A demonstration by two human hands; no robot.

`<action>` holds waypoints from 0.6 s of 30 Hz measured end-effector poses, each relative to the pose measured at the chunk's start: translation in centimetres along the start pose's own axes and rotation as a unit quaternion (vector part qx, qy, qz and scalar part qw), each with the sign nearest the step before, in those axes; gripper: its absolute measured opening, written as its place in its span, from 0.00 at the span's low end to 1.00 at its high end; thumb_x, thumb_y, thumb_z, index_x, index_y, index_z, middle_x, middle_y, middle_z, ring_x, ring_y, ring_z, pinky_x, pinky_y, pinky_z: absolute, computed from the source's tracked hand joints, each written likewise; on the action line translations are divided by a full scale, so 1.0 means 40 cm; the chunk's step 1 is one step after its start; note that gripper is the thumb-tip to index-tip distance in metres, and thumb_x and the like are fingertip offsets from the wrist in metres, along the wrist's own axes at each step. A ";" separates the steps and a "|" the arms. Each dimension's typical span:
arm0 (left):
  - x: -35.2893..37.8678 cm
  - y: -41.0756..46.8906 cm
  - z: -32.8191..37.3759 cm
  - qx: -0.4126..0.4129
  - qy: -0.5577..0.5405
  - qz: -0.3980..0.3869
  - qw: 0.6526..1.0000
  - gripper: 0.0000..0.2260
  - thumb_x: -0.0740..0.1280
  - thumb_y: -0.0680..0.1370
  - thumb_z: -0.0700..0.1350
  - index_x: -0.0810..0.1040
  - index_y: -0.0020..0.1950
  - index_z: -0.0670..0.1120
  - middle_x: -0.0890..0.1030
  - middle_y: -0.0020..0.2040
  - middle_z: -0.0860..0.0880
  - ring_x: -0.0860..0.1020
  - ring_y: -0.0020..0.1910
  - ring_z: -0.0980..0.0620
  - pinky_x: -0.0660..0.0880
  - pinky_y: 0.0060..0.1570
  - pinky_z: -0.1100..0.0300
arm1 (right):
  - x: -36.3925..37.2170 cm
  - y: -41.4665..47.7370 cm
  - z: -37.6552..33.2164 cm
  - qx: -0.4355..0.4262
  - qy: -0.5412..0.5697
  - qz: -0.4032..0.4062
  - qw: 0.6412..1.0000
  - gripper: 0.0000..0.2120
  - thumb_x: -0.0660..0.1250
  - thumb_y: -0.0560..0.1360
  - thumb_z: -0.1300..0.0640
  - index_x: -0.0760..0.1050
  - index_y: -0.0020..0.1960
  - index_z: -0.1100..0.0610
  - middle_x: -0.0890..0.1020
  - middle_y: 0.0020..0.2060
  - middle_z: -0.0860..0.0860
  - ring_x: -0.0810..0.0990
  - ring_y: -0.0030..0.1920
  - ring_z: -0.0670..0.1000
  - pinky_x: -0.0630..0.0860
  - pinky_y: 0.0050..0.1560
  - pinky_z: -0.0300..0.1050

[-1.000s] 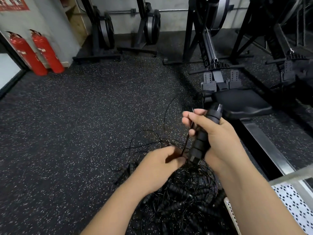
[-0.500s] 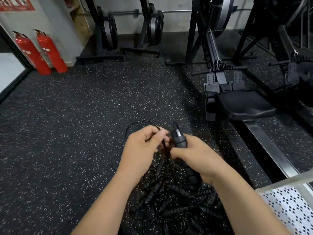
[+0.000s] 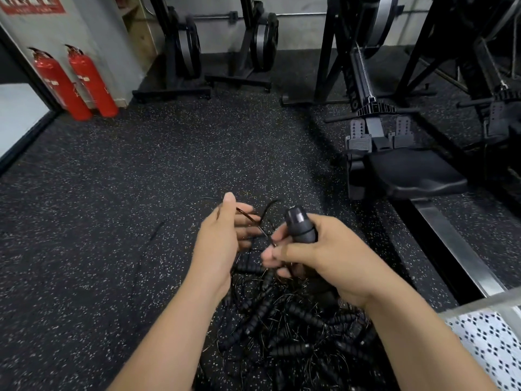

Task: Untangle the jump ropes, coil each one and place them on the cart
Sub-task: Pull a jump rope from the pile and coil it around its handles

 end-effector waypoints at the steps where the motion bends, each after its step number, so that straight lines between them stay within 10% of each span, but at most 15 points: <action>1: 0.010 -0.006 -0.007 -0.008 0.009 -0.009 1.000 0.25 0.57 0.87 0.63 0.84 0.55 0.46 0.89 0.49 0.47 0.87 0.47 0.46 0.82 0.52 0.46 | -0.002 -0.006 -0.013 -0.008 0.035 0.007 0.999 0.12 0.76 0.77 0.69 0.78 0.58 0.66 0.89 0.50 0.63 0.90 0.53 0.60 0.87 0.51 0.51; 5: 0.051 -0.034 -0.024 -0.001 0.080 -0.054 0.995 0.21 0.58 0.86 0.65 0.83 0.52 0.53 0.89 0.49 0.49 0.86 0.46 0.50 0.82 0.60 0.37 | -0.031 -0.015 -0.048 -0.049 0.155 0.068 0.984 0.12 0.73 0.78 0.69 0.78 0.60 0.64 0.89 0.52 0.63 0.90 0.55 0.60 0.88 0.47 0.46; 11: 0.154 -0.107 -0.075 -0.041 0.239 -0.297 0.924 0.19 0.62 0.82 0.36 0.85 0.60 0.57 0.88 0.55 0.59 0.83 0.60 0.56 0.75 0.68 0.51 | -0.079 -0.020 -0.063 -0.101 0.260 0.139 0.950 0.13 0.71 0.79 0.68 0.76 0.62 0.61 0.89 0.54 0.62 0.89 0.56 0.60 0.88 0.46 0.47; 18: 0.176 -0.120 -0.129 0.004 0.340 -0.372 0.864 0.08 0.69 0.84 0.56 0.85 0.62 0.62 0.86 0.58 0.65 0.82 0.61 0.63 0.71 0.74 0.55 | -0.127 -0.016 -0.051 -0.127 0.291 0.179 0.931 0.13 0.71 0.80 0.69 0.74 0.63 0.61 0.88 0.56 0.62 0.89 0.57 0.61 0.87 0.46 0.46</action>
Point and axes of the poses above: each hand's wrist, its own y-axis towards the middle knuckle, its own x-axis out of the palm, z = x × y, the point moved 5 cm from there along y, towards the middle knuckle
